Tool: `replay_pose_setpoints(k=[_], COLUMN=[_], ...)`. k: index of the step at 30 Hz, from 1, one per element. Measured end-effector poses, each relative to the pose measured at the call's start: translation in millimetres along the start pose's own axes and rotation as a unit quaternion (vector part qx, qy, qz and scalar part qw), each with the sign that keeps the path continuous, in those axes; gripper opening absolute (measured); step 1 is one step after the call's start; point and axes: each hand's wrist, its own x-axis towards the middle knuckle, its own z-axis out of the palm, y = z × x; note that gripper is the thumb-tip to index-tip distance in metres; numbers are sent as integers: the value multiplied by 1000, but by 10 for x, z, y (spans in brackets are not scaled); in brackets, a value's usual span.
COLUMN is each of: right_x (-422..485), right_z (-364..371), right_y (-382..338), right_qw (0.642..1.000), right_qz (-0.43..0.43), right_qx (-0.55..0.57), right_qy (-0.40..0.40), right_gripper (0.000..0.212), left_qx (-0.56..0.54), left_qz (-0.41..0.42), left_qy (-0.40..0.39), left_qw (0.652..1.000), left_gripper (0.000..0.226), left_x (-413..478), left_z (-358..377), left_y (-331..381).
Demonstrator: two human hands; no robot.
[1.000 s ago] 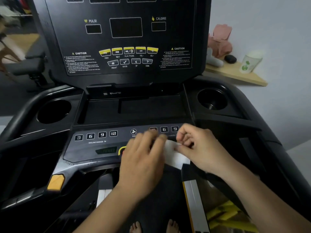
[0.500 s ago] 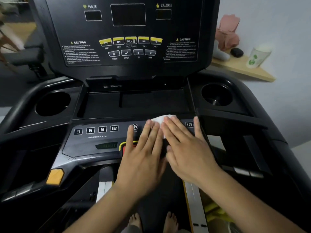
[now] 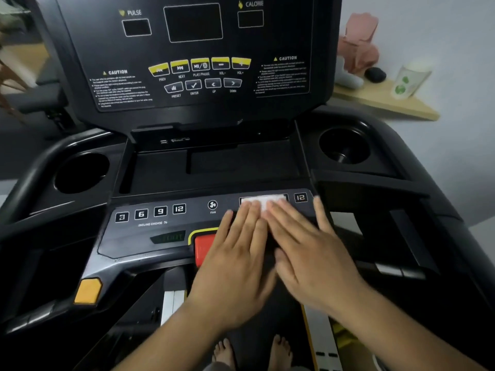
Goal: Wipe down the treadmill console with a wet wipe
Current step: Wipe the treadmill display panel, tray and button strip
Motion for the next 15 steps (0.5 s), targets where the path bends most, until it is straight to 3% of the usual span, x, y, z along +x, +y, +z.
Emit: replay_pose_setpoints(k=[4, 9, 11, 15], right_x=[-345, 114, 173, -178], right_z=[36, -92, -61, 45], right_y=[105, 500, 560, 517], right_qw=[998, 999, 998, 994], right_qz=[-51, 32, 33, 11], right_qx=[21, 12, 40, 87], right_qy=[11, 34, 45, 59], right_gripper=[61, 54, 54, 52], left_qx=[10, 92, 83, 61], left_qz=[25, 29, 32, 73], left_qy=[-5, -41, -64, -37], left_qw=[1000, 995, 994, 995], left_gripper=[82, 96, 102, 99], left_x=[-208, 565, 663, 339], left_z=[80, -57, -89, -49], left_y=[103, 115, 79, 210])
